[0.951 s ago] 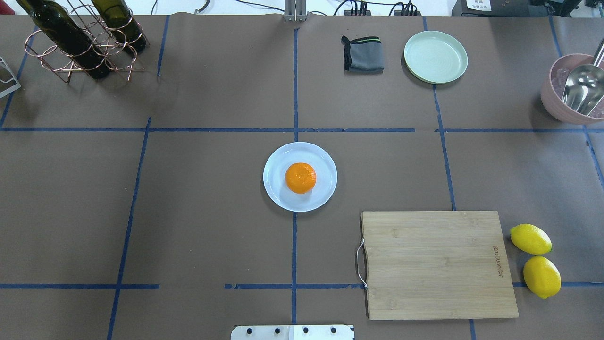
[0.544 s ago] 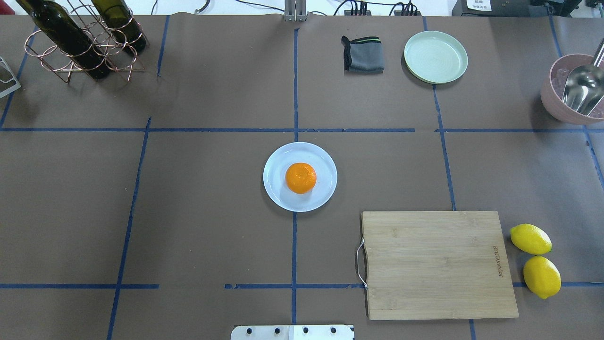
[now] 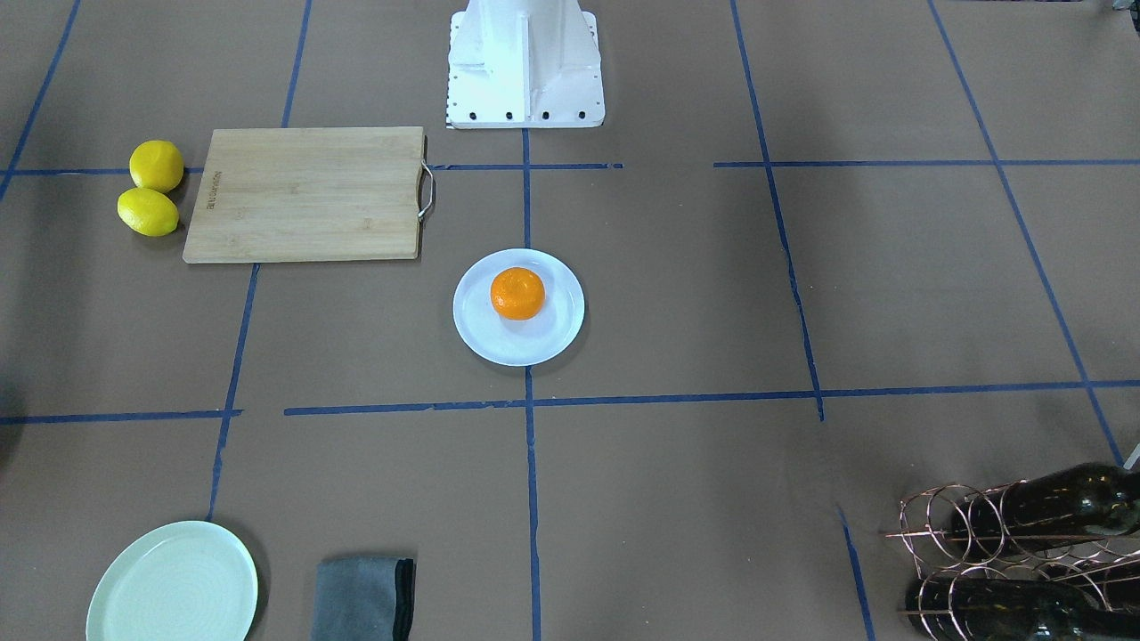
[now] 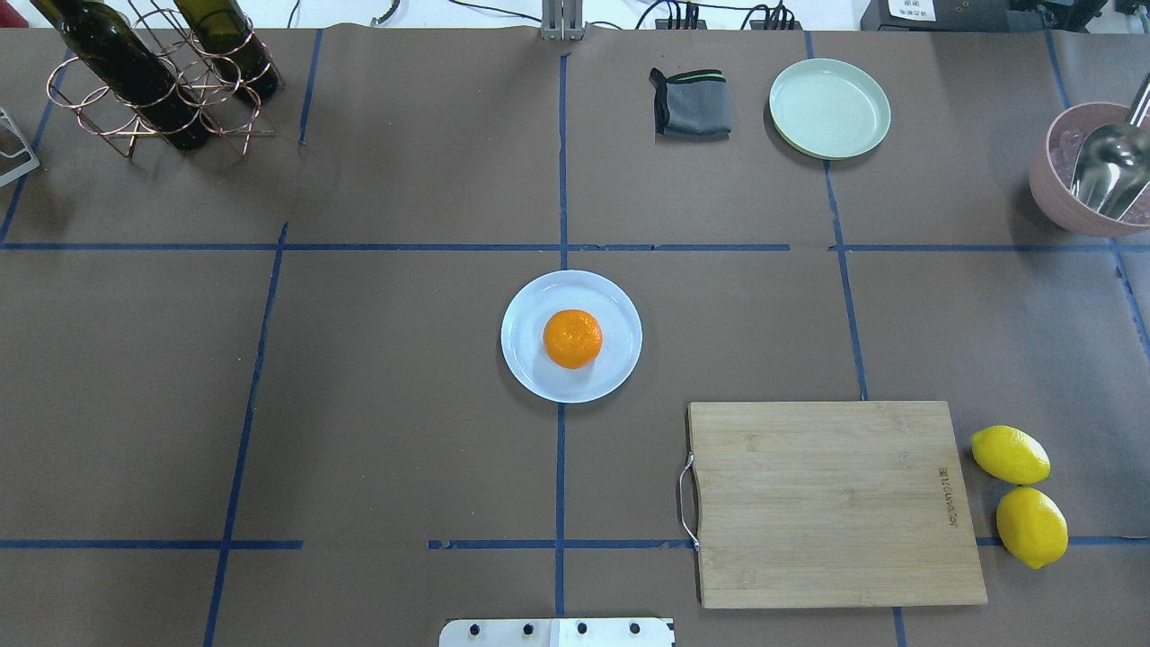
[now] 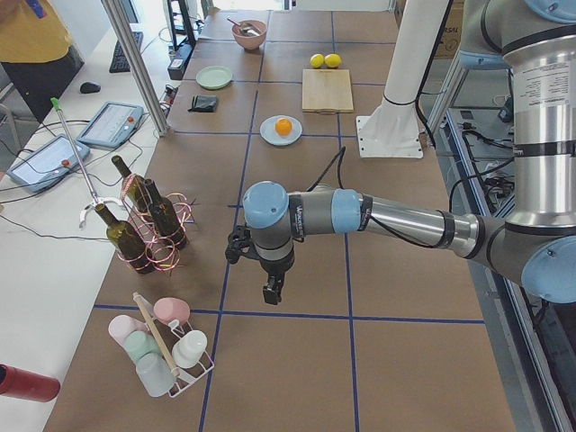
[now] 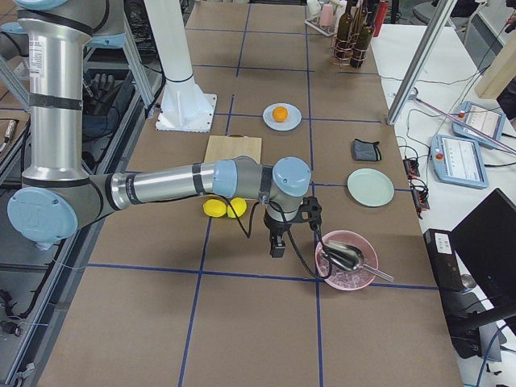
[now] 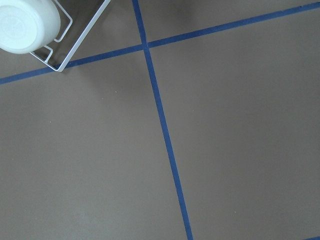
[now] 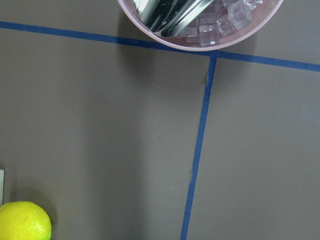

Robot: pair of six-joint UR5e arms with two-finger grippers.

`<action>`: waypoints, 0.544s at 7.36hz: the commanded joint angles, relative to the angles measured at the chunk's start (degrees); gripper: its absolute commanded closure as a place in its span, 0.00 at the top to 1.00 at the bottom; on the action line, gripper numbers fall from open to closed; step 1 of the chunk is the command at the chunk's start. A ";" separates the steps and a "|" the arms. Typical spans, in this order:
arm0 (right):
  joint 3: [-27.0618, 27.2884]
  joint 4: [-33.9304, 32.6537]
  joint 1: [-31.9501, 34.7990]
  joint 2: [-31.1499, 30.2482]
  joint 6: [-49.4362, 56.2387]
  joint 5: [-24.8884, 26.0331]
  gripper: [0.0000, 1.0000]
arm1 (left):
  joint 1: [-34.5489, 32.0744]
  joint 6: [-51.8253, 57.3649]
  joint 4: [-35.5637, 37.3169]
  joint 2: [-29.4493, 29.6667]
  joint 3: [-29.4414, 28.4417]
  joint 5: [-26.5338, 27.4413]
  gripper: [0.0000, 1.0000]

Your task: Pick orange to plate

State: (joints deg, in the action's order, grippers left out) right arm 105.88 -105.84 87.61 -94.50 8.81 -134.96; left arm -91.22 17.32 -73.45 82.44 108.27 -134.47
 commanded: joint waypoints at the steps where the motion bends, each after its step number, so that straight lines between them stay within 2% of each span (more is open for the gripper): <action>1: -0.93 0.02 -0.16 0.28 -0.20 0.14 1.00 | 0.34 -0.01 -1.25 0.26 -1.48 -2.71 1.00; 2: -0.76 0.02 -0.16 -0.33 0.33 -0.21 1.00 | 0.25 0.08 -2.13 -0.08 -2.18 -5.26 1.00; 4: -1.03 0.02 -0.07 -1.65 0.16 -0.04 1.00 | -0.10 0.08 -2.14 0.70 -1.74 -6.07 1.00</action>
State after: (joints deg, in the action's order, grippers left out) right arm 104.92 -105.82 87.47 -95.55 9.03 -135.02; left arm -91.16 17.36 -75.36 82.58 106.70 -139.94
